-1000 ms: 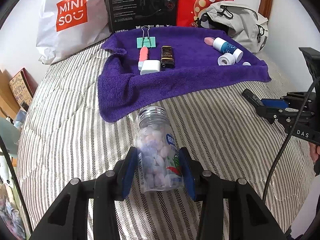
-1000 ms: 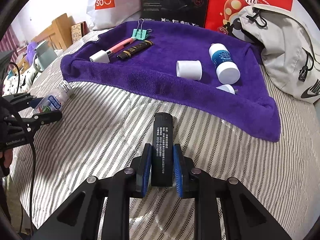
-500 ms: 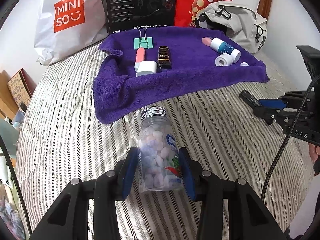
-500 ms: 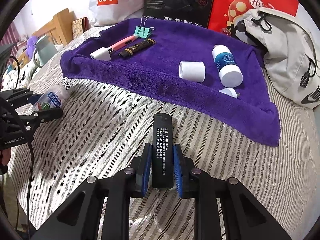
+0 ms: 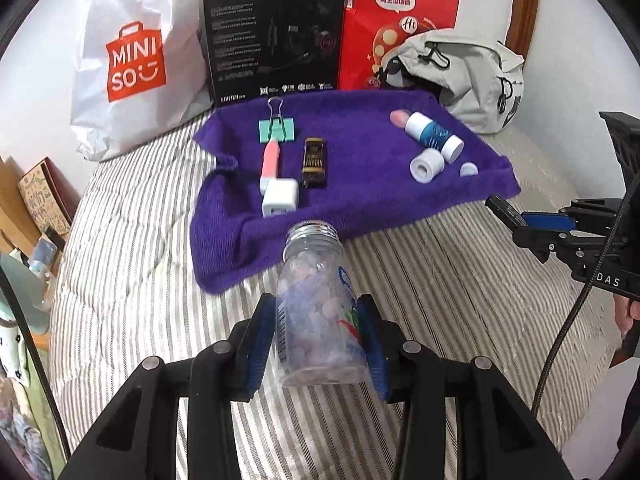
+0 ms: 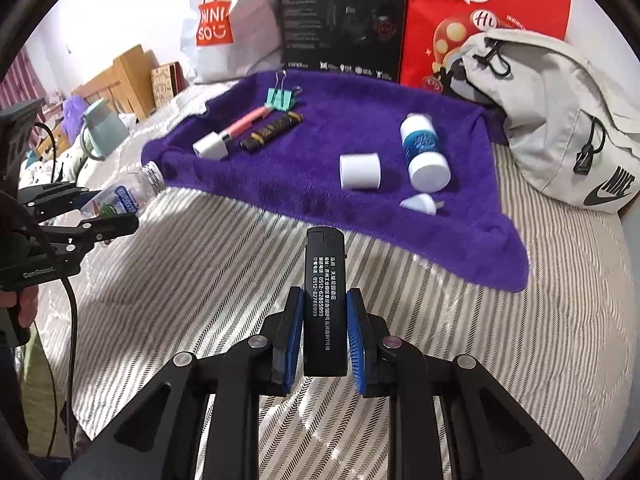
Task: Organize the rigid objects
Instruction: 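Stand the jar by the tube with left tool while right tool lays the black bar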
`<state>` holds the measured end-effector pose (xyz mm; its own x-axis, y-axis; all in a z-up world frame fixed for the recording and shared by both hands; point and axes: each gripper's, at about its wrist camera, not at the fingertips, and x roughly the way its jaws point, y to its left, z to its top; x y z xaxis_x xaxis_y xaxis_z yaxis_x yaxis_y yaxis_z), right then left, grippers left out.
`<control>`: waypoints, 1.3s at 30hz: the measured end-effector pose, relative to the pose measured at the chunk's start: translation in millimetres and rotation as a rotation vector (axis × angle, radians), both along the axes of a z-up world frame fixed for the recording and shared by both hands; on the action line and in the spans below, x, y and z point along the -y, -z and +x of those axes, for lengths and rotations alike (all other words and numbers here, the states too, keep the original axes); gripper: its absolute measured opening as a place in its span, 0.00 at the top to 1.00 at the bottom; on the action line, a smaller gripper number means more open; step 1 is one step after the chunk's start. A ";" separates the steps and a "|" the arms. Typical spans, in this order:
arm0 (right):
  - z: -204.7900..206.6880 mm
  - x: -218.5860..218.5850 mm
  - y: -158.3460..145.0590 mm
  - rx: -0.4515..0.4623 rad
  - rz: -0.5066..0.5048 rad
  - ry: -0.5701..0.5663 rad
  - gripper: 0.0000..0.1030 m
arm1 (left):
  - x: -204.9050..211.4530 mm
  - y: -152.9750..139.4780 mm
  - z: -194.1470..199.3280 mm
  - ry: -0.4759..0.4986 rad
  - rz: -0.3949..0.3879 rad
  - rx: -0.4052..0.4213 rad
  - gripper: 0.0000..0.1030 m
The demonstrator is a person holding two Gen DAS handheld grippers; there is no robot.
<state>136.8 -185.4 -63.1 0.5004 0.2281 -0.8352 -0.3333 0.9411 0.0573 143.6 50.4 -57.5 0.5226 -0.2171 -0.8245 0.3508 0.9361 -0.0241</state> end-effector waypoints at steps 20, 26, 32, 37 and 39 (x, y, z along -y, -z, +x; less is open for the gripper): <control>19.3 6.8 -6.4 -0.004 0.058 0.002 0.79 | 11.3 10.3 19.3 -0.004 0.001 -0.029 0.63; 17.9 8.3 -5.8 -0.012 0.060 0.007 0.79 | 10.9 0.5 15.4 -0.005 -0.004 -0.008 0.63; 19.9 11.5 -10.8 -0.008 0.064 0.010 0.79 | 9.1 -19.0 15.9 -0.006 -0.024 0.019 0.63; 29.1 13.5 -17.7 -0.001 0.080 0.012 0.79 | 15.8 -31.2 32.1 0.009 -0.030 0.030 0.63; 37.5 14.1 -20.7 0.002 0.088 0.014 0.79 | 19.6 -32.1 40.2 0.011 -0.027 0.033 0.63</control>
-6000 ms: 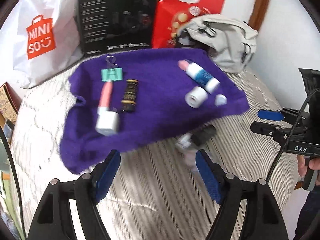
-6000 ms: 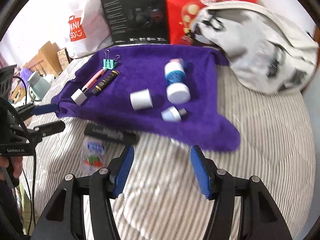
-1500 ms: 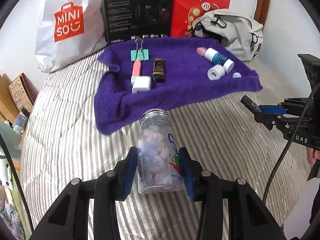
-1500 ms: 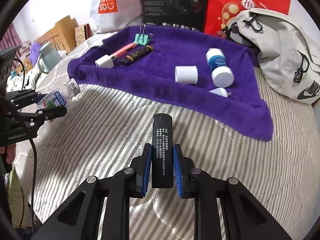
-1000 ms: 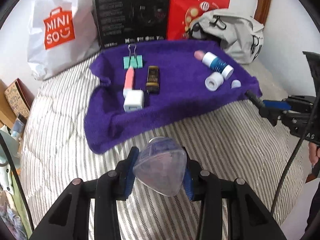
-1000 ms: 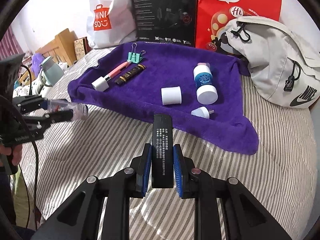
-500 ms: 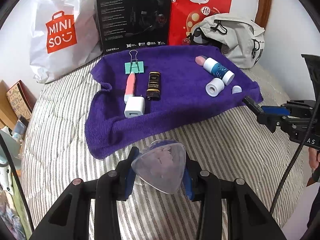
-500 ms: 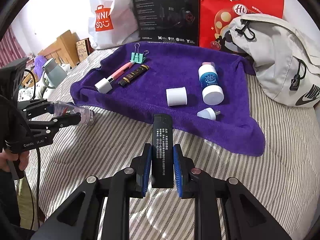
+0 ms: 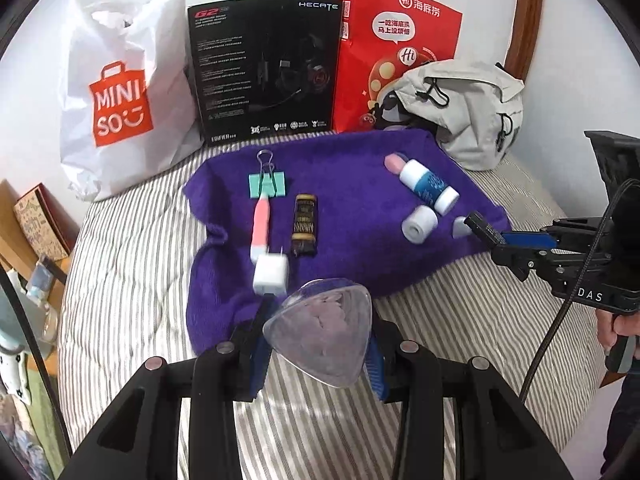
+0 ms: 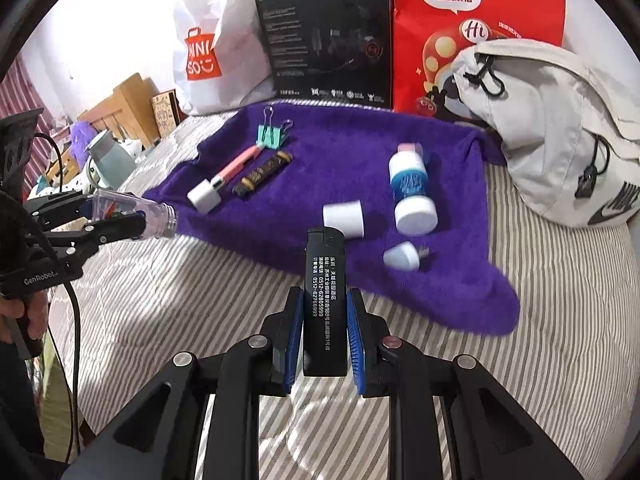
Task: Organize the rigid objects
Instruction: 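Stand the jar by the tube with left tool while right tool lays the black bar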
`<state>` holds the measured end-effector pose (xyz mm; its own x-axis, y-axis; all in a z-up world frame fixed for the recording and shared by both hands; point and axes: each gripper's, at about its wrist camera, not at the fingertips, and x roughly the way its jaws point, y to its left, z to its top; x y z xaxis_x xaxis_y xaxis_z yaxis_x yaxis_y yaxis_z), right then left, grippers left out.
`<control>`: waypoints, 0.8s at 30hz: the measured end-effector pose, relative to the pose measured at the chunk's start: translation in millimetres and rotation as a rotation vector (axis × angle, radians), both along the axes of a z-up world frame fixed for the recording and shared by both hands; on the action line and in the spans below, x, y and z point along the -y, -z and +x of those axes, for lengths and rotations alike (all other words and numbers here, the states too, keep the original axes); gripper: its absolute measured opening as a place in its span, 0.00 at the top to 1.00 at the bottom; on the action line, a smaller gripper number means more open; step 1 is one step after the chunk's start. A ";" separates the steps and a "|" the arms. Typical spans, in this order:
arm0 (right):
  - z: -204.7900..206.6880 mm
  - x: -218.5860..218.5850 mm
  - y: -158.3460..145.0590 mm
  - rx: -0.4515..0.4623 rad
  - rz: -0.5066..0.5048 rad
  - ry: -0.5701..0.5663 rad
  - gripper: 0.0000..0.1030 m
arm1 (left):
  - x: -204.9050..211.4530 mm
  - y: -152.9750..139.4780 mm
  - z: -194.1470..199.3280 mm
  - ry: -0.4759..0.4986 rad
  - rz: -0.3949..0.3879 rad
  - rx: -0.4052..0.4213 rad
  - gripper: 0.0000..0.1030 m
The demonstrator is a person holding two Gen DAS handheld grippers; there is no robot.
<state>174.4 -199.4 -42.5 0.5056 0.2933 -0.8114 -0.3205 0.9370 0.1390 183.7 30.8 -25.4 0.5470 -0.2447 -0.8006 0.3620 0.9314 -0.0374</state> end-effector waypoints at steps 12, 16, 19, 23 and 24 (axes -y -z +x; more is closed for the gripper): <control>63.5 8.6 9.5 -0.019 -0.011 0.050 0.79 | 33.3 16.5 63.8 0.056 -0.022 -0.032 0.63; 74.0 14.7 13.0 -0.027 -0.009 0.059 0.79 | 48.9 25.3 84.6 0.080 -0.020 -0.036 0.63; 79.4 17.7 14.4 -0.031 -0.009 0.059 0.79 | 58.4 31.1 98.1 0.083 -0.022 -0.040 0.63; 84.5 19.1 14.2 -0.029 -0.003 0.057 0.79 | 66.0 36.5 103.3 0.099 -0.006 -0.046 0.63; 85.5 18.2 14.4 -0.030 -0.003 0.054 0.79 | 66.7 38.0 101.7 0.103 0.006 -0.047 0.63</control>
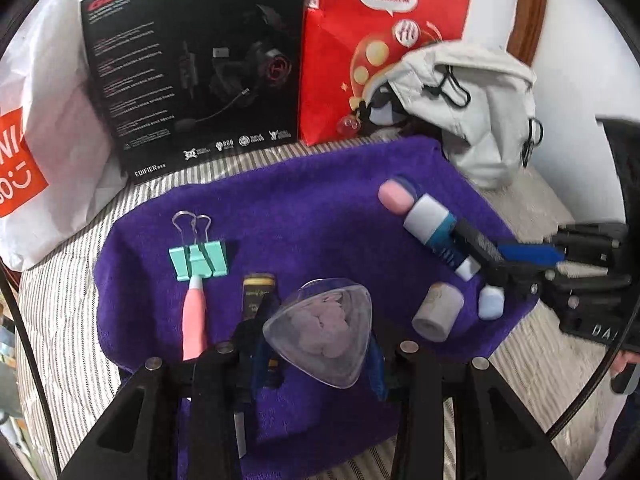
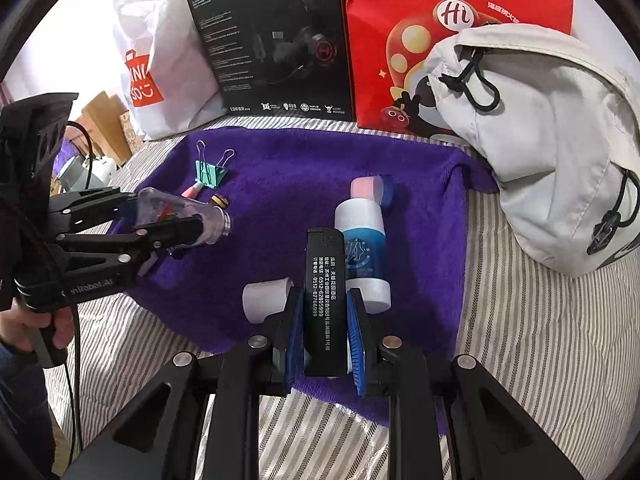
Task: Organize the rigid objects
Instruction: 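Stand the jar by the tube with left tool while right tool lays the black bar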
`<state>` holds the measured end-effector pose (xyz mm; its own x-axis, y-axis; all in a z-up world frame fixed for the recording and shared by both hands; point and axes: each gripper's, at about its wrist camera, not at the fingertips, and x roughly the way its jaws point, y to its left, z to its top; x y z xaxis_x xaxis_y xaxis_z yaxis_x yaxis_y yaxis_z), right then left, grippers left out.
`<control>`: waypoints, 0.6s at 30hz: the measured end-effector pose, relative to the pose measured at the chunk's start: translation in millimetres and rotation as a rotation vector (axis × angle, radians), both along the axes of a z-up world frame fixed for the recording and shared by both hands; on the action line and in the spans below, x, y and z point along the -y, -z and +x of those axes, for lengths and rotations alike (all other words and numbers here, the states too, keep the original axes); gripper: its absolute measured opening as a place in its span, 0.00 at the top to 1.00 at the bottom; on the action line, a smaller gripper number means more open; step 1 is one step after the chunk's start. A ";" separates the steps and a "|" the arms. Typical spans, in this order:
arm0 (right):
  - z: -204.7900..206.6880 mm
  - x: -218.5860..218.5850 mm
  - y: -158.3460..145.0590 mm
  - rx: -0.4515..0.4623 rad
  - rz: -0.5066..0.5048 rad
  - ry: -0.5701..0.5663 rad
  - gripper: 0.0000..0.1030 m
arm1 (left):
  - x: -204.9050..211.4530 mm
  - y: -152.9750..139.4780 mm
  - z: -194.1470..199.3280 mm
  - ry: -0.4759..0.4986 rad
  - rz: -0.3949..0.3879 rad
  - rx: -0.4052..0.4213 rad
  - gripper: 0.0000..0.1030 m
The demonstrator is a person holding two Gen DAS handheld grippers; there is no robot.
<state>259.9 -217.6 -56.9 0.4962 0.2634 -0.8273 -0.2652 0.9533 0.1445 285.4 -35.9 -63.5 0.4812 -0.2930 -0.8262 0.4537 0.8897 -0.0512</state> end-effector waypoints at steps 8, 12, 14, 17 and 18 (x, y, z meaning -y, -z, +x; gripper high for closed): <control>10.3 -13.3 5.6 -0.006 0.022 -0.033 0.79 | -16.1 4.1 -15.7 -0.002 -0.012 -0.020 0.63; 19.0 -19.8 9.3 -0.009 0.025 -0.042 0.79 | -19.4 10.3 -19.3 -0.005 -0.015 -0.031 0.63; 22.4 -21.0 10.5 -0.012 0.027 -0.041 0.79 | -21.0 11.2 -18.0 -0.009 -0.028 -0.035 0.63; 28.1 -22.9 9.8 -0.009 0.028 -0.040 0.79 | -19.6 12.8 -14.0 -0.003 -0.027 -0.037 0.63; 29.2 -23.2 9.5 -0.008 0.027 -0.040 0.79 | -18.6 13.8 -13.8 0.002 -0.021 -0.035 0.63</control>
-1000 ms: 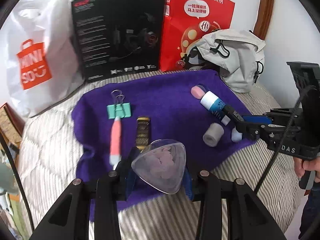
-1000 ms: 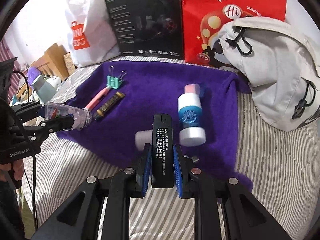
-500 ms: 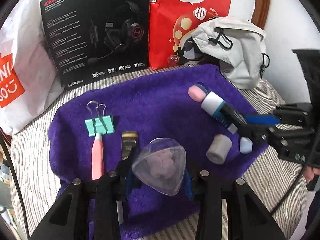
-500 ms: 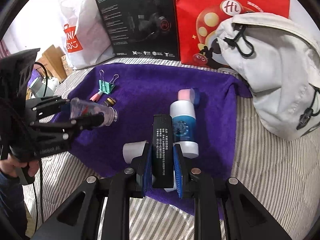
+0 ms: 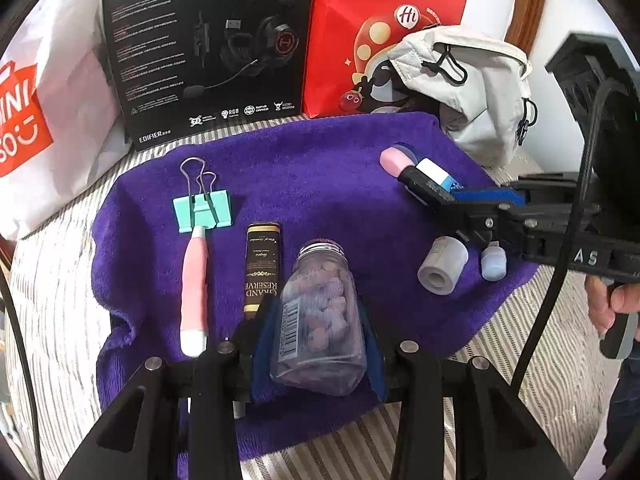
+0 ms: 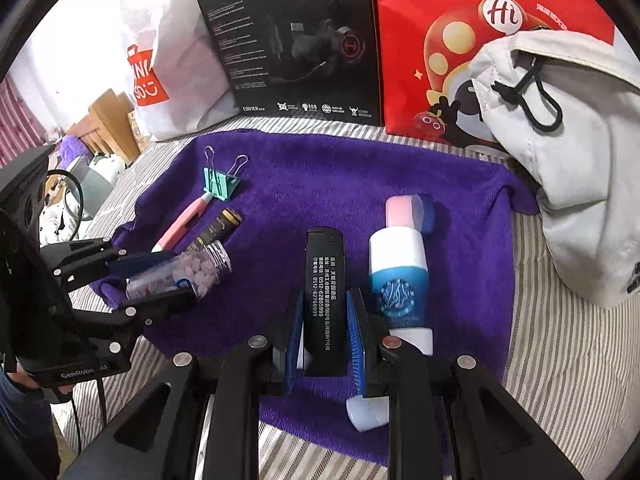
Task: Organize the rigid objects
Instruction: 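Stand the jar by the tube with left tool while right tool lays the black bar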
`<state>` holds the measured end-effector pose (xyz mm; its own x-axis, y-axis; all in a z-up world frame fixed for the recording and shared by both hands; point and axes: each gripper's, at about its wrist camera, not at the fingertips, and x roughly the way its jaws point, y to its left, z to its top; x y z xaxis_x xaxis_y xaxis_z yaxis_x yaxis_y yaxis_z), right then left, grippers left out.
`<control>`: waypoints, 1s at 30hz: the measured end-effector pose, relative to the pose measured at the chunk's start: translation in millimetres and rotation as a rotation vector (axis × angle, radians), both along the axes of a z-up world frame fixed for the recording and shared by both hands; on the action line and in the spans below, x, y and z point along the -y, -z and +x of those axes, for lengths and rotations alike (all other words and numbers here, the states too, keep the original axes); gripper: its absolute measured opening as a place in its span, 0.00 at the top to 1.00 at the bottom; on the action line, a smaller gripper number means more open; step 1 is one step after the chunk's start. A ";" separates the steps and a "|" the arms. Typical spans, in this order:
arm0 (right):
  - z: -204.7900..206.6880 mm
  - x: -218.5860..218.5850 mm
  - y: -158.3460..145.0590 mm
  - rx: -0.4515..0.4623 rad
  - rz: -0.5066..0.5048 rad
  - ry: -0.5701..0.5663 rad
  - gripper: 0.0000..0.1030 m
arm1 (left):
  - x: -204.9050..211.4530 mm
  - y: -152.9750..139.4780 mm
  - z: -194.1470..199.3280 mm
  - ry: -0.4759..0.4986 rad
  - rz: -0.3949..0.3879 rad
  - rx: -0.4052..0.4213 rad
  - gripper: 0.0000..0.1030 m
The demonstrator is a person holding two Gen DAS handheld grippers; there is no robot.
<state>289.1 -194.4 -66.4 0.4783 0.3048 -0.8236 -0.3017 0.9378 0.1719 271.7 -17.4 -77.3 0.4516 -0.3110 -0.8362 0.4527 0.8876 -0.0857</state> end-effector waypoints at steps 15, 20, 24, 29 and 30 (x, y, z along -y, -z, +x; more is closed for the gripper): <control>21.5 -12.2 7.2 -0.021 -0.030 -0.018 0.79 | -2.5 5.2 -5.9 0.004 0.042 0.002 0.63; 28.3 -17.4 12.5 -0.033 -0.046 -0.028 0.79 | -6.4 4.4 -9.8 0.009 0.024 -0.015 0.45; 33.2 -23.0 17.0 -0.040 -0.067 -0.037 0.79 | -7.9 1.0 -14.6 0.015 0.012 -0.008 0.42; 37.7 -26.7 18.3 -0.042 -0.069 -0.038 0.79 | -12.4 -3.8 -17.8 0.007 0.004 0.000 0.42; 37.2 -26.9 18.3 -0.042 -0.070 -0.039 0.79 | -13.0 -5.0 -18.4 0.006 0.005 0.002 0.42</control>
